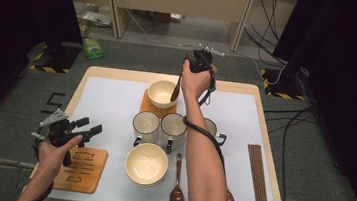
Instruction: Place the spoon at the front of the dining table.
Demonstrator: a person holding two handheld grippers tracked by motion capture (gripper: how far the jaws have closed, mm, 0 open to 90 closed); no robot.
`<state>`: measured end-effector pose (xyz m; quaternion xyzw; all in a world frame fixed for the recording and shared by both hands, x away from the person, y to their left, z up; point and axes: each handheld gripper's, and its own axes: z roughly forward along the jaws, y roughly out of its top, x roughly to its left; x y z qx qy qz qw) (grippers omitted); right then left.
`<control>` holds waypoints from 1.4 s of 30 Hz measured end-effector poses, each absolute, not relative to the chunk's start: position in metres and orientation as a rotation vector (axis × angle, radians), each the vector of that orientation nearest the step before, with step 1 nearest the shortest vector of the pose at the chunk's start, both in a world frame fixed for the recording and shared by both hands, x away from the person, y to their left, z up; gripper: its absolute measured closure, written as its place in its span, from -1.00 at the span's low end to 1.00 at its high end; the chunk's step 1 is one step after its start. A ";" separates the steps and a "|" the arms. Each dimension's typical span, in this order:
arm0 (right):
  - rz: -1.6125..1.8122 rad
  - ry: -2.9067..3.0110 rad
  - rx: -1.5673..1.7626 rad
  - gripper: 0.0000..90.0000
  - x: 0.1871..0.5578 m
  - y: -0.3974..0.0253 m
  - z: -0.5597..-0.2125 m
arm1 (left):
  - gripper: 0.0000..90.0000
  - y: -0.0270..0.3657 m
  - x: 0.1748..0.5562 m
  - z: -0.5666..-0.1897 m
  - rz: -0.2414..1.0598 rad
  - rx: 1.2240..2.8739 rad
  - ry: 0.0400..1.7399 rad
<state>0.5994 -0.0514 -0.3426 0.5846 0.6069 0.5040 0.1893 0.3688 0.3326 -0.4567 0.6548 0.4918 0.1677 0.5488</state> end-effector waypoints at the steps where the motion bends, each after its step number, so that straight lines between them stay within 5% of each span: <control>1: 1.417 1.705 1.644 0.85 0.600 -0.052 -0.342 | -0.49 0.333 0.369 -0.457 0.396 1.551 1.164; 42: 1.273 1.762 1.765 0.88 0.592 -0.064 -0.371 | -0.49 0.332 0.369 -0.458 0.393 1.553 1.167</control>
